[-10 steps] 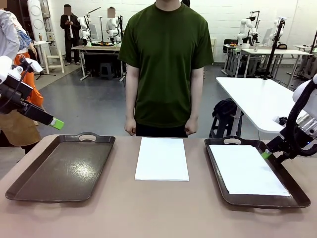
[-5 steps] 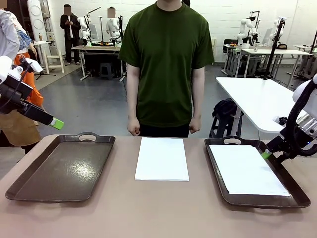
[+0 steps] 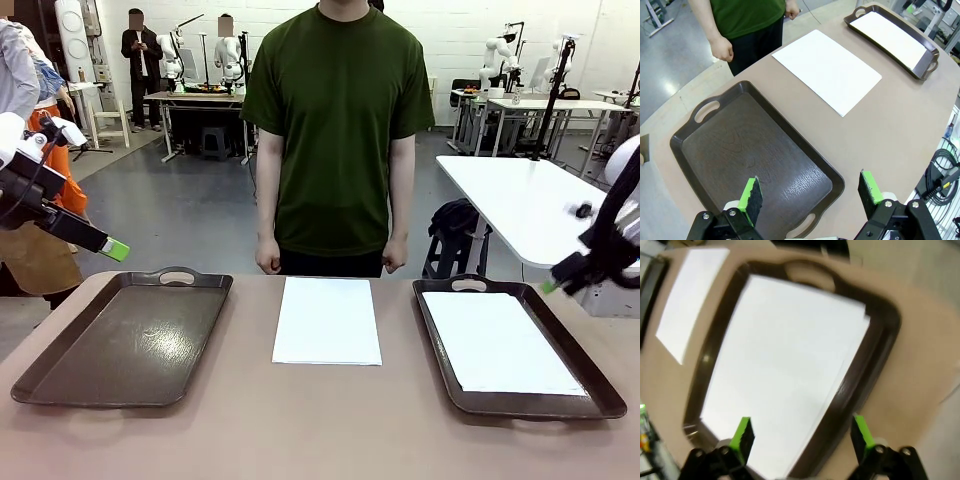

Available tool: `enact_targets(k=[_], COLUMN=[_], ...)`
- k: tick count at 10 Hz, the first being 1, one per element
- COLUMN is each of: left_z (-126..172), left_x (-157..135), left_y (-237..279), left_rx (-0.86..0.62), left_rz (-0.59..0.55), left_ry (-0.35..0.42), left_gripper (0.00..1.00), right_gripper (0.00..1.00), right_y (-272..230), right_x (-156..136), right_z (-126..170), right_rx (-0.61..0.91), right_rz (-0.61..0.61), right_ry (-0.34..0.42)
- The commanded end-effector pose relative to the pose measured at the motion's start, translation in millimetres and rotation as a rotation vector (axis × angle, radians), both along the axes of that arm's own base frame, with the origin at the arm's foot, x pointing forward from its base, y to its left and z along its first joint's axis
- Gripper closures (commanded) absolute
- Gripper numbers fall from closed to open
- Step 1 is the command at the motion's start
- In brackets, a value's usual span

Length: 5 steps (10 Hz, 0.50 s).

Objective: Sort the A4 documents.
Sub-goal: Receive the A4 Paper.

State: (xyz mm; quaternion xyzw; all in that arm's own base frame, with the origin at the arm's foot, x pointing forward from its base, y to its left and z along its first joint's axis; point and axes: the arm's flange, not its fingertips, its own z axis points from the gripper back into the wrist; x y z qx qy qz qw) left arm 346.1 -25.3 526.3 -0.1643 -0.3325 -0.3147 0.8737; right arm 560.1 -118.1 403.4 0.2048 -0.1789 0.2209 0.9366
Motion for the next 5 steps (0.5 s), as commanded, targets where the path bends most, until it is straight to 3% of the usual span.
enact_targets(k=[1,3,5], left_z=[-2.0,-2.0,-2.0], left_x=[1.1,1.1,1.1], left_y=[2.8,2.8,2.8], left_rx=[-0.006,-0.006,-0.006], left_rz=[-0.017,-0.017,-0.017], left_ry=[-0.007,-0.007,-0.007], left_gripper=[0.0,0.0,0.0], right_gripper=[0.0,0.0,0.0], right_y=[14.8,19.8,19.2], right_x=[-38.4,-56.5,-67.0], right_z=[34.6,63.4,83.1], right_rx=[0.04,0.049,0.139], right_rz=[0.122,0.232,0.302], right_ry=[-0.256,-0.37,-0.32])
